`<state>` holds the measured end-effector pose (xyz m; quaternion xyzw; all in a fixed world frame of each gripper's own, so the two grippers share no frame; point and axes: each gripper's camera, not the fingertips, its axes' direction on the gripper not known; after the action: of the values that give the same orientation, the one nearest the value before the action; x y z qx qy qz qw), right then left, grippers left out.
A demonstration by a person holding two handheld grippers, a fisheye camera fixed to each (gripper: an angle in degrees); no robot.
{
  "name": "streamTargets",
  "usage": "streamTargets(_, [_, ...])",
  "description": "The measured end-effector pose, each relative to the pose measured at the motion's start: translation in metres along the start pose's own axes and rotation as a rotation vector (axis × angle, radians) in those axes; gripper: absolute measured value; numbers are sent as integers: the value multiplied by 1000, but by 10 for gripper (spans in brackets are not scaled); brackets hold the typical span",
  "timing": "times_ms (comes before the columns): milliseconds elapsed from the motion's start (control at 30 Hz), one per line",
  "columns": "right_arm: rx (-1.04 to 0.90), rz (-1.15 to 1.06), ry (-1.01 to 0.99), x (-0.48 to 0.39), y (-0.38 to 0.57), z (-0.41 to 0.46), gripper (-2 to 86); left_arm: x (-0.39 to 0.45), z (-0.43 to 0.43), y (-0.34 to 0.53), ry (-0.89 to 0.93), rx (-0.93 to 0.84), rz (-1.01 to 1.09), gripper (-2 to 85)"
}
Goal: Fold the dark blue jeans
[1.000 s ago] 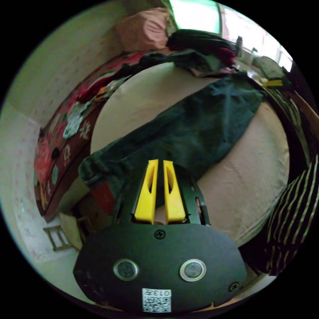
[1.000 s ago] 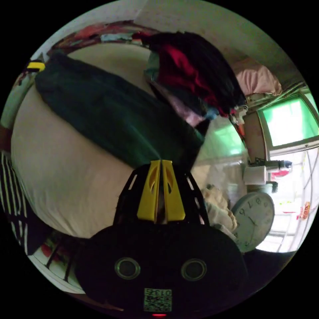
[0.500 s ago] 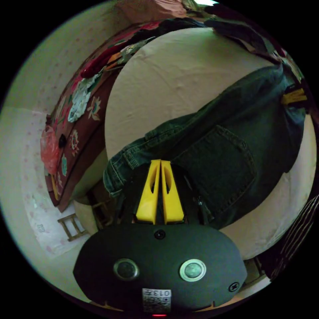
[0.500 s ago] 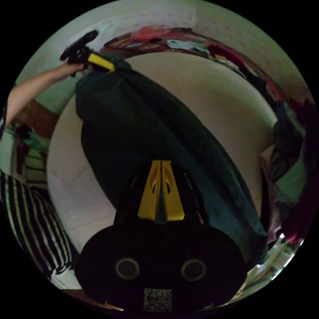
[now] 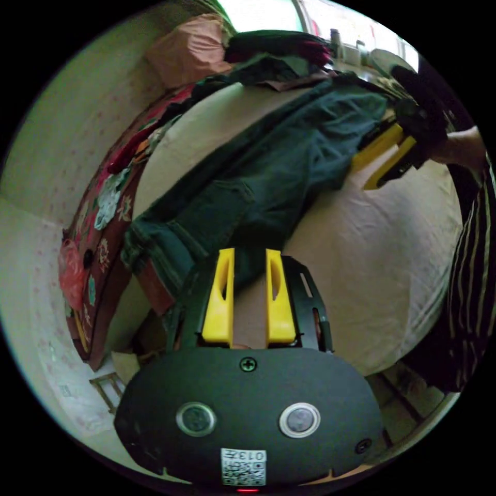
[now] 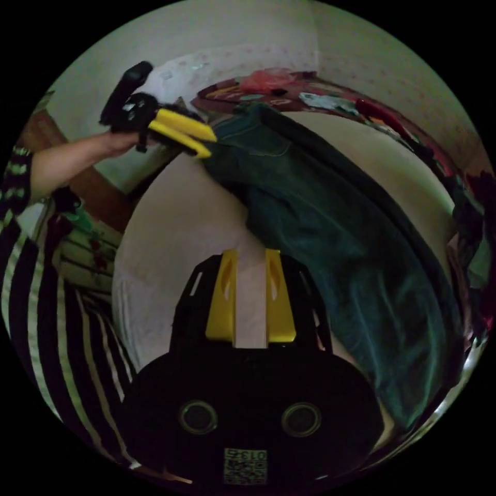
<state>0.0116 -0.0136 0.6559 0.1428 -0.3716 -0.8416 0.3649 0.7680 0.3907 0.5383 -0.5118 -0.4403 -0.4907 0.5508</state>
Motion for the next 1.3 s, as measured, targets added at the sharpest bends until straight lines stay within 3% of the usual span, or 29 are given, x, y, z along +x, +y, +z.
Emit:
streamTargets(100, [-48,73,-22,5,-19,22,88,16,11,-11,35,-7,102,104])
streamTargets(233, [20,169,26,13,-38,25,96,20,26,-21,-69,-29,187,85])
streamTargets(367, [73,277,31,23,-52,25,95,-22,40,-20,90,-32,118,60])
streamTargets(567, [75,418,-37,47,-63,37,27,-75,59,-14,327,-60,51,28])
streamTargets(767, [173,220,-374,57,-51,-2,7,-93,59,5,365,-80,110,15])
streamTargets(867, [64,63,-451,50,-43,-2,5,-97,64,21,376,-117,116,11])
streamTargets(1067, [-172,-38,-365,16,-56,20,1,-104,58,55,282,-105,25,12])
streamTargets(1100, [-135,-48,-365,10,-59,6,0,-105,57,59,267,-100,10,12])
streamTargets(1233, [145,8,41,-6,-80,-46,0,-112,57,66,180,-49,-65,9])
streamTargets(1300, [153,30,151,-10,-95,-40,-1,-109,65,59,147,-84,-47,5])
